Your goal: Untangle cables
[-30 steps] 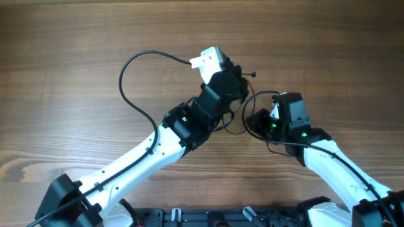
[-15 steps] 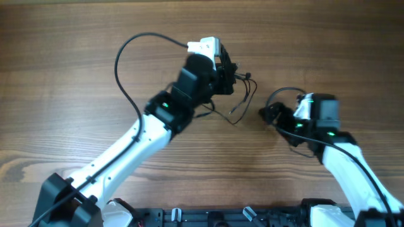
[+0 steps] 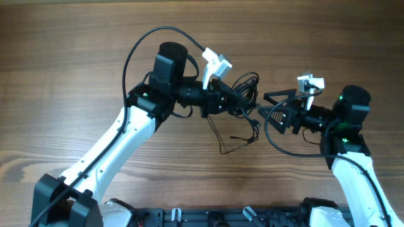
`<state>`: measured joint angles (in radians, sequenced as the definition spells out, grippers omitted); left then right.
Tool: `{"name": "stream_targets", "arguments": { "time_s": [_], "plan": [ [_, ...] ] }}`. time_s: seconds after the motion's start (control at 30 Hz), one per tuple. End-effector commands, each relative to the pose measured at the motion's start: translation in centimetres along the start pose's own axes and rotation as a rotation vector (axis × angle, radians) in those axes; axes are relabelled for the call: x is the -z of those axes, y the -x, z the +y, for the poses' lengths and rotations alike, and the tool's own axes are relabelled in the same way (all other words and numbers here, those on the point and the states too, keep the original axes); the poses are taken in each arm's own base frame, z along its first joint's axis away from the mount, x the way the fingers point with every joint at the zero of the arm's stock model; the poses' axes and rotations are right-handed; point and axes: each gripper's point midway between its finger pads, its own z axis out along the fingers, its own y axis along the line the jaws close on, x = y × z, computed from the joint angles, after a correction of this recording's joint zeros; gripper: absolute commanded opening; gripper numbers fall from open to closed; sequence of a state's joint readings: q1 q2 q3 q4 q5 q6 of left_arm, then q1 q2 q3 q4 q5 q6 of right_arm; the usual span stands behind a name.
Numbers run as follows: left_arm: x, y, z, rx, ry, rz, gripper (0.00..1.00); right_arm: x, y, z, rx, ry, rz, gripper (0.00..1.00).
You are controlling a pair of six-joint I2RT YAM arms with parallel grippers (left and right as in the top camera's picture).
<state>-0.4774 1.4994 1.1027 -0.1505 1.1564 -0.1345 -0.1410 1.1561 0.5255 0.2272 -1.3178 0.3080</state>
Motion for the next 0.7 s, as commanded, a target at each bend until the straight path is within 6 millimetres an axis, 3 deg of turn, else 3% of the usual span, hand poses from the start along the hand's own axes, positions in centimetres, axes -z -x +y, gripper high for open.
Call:
{"name": "stream_targets", "arguments": {
  "time_s": [0.0, 0.13, 0.4, 0.53, 0.67],
  "plan": [
    [0.1, 0.3, -2.5, -0.068, -0.085, 0.008, 0.04, 0.1, 0.2, 1.0, 0.046, 0.043, 0.005, 0.91],
    [-1.6, -0.6, -4.1, -0.103, -0.132, 0.044, 0.04, 0.1, 0.3, 1.0, 0.054, 0.043, 0.003, 0.83],
    [-2.6, -1.1, -5.2, -0.116, -0.164, 0.067, 0.04, -1.4, -0.7, 2.4, 0.065, 0.103, 0.05, 0.7],
    [-2.6, -1.2, -5.3, -0.117, -0.166, 0.067, 0.04, -1.4, -0.4, 3.2, 0.057, 0.136, 0.053, 0.44],
    [-2.5, -1.1, -5.6, -0.13, -0.188, 0.066, 0.04, -1.3, -0.2, 3.5, 0.085, 0.15, 0.051, 0.45]
  ]
}}
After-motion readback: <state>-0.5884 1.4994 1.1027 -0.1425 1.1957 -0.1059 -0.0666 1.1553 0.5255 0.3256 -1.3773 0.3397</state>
